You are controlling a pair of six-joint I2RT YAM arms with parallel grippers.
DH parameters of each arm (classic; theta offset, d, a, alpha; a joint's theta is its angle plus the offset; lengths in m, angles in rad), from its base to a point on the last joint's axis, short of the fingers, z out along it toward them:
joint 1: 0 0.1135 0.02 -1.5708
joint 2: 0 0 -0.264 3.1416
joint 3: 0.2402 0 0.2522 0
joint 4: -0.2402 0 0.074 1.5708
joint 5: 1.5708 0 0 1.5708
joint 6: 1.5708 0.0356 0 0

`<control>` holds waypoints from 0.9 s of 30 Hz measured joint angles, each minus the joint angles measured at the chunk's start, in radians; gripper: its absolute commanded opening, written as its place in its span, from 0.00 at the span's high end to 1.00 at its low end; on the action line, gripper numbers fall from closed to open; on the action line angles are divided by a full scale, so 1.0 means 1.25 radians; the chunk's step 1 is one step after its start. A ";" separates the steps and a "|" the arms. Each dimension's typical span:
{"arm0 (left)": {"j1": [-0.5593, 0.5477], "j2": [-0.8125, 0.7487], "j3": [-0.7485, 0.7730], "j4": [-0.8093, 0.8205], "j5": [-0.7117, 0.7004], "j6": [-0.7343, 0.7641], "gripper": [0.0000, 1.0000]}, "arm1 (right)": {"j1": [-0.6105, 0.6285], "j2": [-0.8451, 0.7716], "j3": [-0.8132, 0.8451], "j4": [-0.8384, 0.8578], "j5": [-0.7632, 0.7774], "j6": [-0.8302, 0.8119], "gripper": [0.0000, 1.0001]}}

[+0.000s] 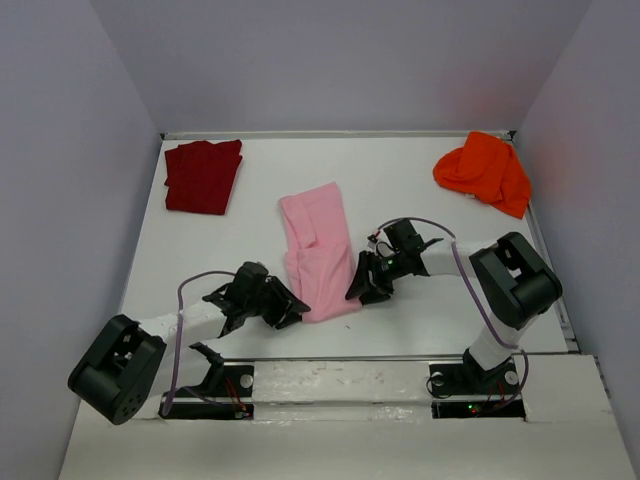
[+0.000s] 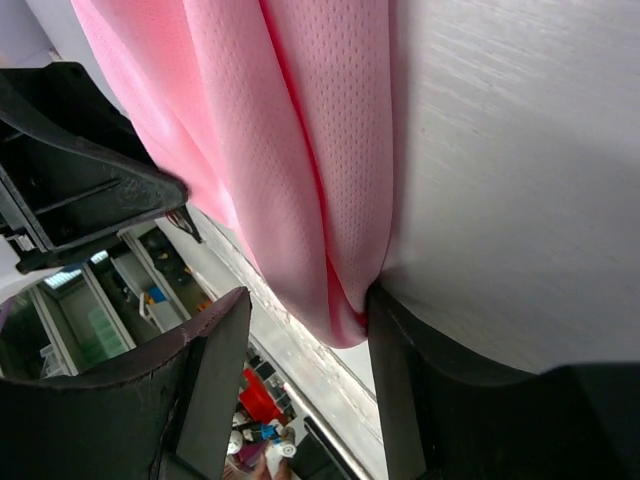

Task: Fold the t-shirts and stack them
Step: Grab one side of the 2/3 rectangular tshirt with both arms

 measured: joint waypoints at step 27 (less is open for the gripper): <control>-0.004 -0.037 -0.034 -0.027 0.023 -0.011 1.00 | 0.003 0.000 0.022 -0.123 0.048 -0.063 1.00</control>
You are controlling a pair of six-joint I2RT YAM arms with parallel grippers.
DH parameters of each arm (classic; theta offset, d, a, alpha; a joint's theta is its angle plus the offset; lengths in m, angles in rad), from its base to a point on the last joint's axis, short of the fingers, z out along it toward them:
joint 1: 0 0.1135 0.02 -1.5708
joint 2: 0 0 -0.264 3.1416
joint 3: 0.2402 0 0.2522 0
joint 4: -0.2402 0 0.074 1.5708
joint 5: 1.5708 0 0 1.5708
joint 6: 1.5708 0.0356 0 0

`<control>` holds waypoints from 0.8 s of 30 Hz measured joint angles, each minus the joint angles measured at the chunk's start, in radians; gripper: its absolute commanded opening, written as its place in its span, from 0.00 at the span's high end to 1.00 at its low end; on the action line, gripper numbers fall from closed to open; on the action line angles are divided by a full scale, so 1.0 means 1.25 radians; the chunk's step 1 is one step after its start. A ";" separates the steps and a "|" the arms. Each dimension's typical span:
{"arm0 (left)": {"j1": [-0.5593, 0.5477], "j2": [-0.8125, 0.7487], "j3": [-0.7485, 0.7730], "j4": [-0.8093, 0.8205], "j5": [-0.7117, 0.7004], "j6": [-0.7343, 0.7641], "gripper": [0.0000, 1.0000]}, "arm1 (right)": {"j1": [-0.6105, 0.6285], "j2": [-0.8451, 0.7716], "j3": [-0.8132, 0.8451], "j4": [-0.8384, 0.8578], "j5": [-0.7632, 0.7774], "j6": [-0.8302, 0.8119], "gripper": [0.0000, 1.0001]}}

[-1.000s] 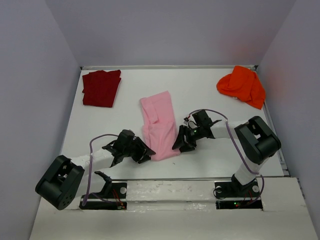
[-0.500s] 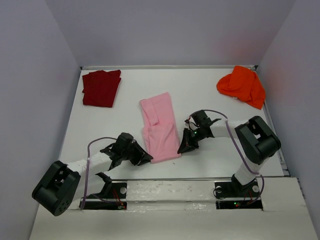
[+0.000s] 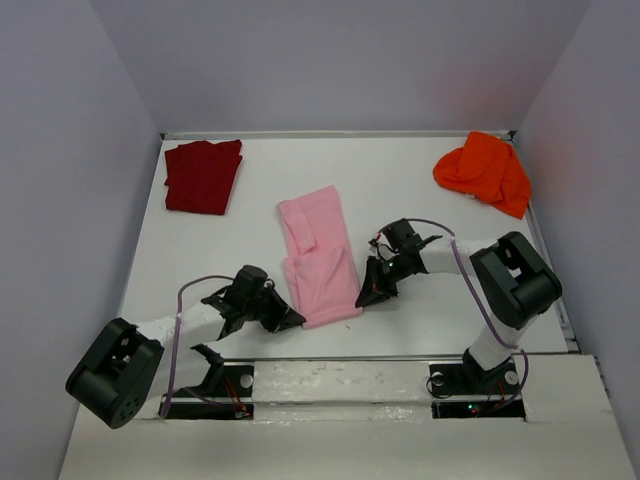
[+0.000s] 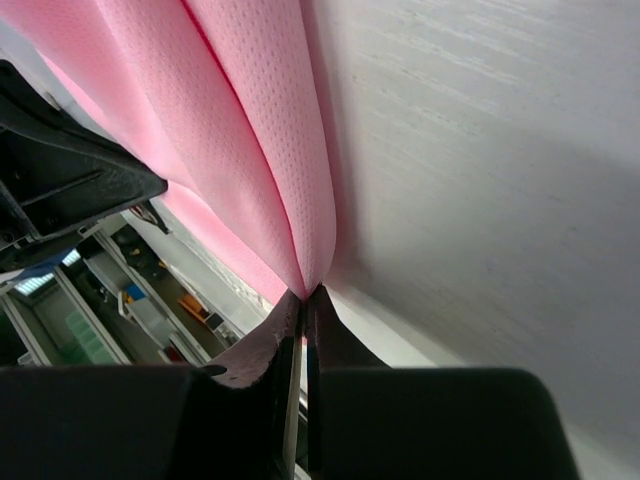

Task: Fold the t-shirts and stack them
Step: Grab one side of the 2/3 rectangular tshirt with both arms

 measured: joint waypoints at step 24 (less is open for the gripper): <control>-0.009 -0.107 0.224 -0.373 -0.010 0.085 1.00 | 0.000 -0.134 0.155 -0.239 -0.043 -0.007 1.00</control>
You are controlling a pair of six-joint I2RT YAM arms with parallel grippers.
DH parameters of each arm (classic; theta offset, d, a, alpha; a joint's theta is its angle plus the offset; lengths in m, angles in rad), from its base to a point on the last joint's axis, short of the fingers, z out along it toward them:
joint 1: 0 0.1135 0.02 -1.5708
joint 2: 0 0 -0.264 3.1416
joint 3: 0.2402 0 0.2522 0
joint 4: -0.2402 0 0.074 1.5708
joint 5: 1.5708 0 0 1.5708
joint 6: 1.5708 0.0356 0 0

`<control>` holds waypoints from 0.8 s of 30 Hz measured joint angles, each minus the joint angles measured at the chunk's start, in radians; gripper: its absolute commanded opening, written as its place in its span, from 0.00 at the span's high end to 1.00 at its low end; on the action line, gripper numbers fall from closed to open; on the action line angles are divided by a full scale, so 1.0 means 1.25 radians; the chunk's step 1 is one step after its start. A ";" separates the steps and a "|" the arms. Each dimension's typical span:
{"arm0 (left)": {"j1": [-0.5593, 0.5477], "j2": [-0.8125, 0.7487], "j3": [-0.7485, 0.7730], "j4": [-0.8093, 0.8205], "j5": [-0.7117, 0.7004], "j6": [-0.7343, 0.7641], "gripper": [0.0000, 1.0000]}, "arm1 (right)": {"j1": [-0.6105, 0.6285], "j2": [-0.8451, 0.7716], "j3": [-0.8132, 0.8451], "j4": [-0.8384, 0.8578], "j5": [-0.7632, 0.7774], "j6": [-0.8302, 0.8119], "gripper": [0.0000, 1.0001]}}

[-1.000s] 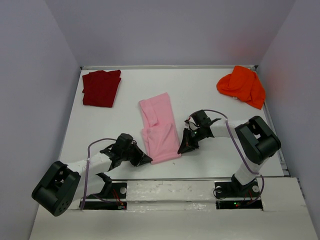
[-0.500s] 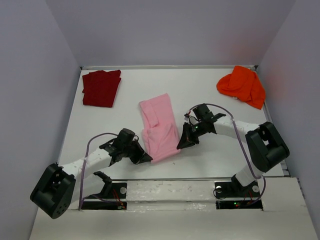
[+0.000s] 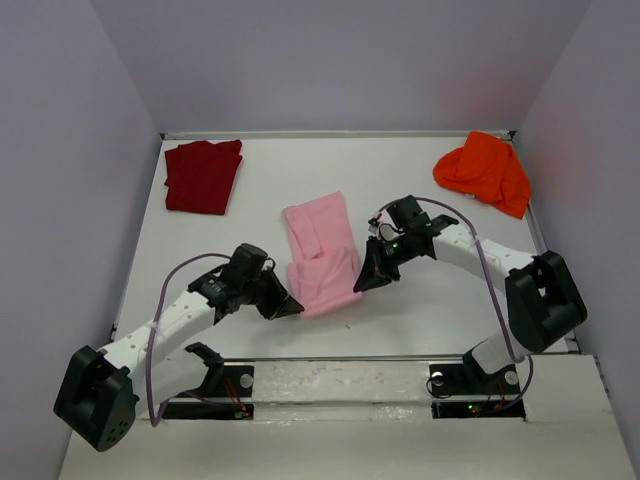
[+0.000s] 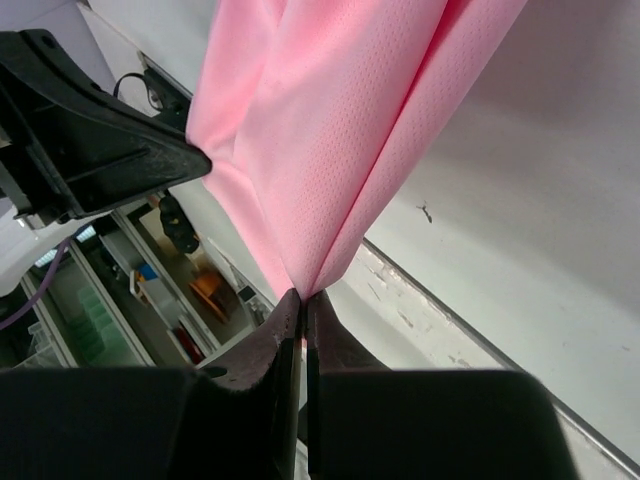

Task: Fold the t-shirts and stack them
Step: Grab one side of the 2/3 rectangular tshirt with both arms, then fold the long partially folded tshirt into a neat square

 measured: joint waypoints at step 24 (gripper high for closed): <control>0.002 0.050 0.273 -0.148 -0.027 0.034 1.00 | 0.000 -0.114 0.049 -0.099 0.020 0.019 1.00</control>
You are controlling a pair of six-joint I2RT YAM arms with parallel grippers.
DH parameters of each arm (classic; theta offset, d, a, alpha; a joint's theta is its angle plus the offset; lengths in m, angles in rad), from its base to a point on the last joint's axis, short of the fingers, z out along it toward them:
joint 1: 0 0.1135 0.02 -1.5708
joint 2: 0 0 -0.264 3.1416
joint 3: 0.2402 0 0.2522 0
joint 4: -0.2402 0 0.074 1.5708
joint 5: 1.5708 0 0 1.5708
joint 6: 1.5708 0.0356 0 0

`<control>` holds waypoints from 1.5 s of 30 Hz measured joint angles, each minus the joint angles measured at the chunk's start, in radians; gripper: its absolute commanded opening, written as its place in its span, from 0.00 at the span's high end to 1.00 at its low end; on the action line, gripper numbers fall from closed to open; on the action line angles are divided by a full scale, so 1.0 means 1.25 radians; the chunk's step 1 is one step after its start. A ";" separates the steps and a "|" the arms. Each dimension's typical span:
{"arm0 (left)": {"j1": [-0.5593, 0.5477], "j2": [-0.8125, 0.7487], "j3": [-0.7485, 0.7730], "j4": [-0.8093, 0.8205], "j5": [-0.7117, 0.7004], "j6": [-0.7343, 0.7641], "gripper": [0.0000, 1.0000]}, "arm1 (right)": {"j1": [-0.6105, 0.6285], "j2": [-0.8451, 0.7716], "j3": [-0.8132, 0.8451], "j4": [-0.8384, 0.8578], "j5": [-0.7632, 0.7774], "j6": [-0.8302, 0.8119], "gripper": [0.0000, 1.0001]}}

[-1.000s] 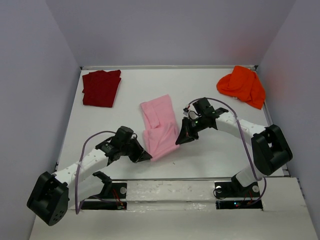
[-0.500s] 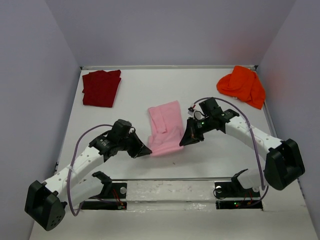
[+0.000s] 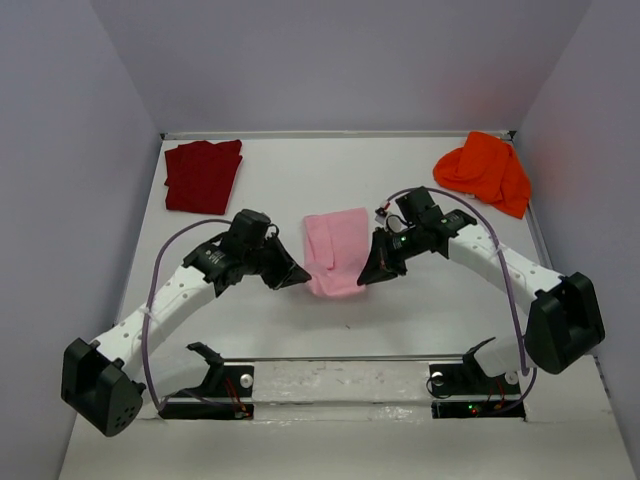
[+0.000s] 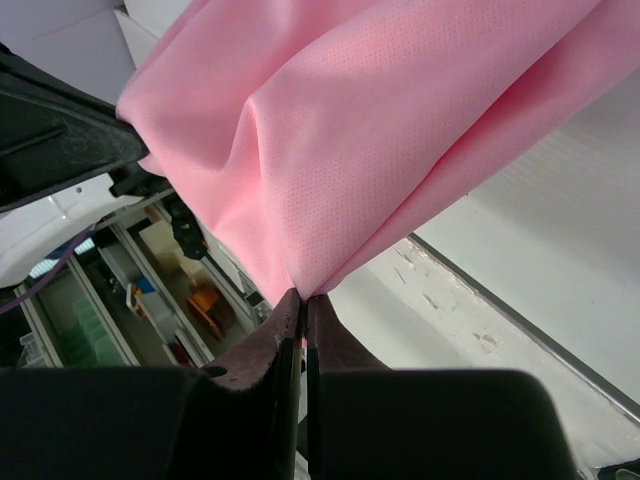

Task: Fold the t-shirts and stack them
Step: Fold the long partially folded tshirt into a neat square

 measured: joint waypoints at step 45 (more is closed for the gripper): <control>0.189 0.565 0.418 0.049 0.036 0.291 1.00 | -0.169 0.367 0.444 -0.118 0.167 -0.096 1.00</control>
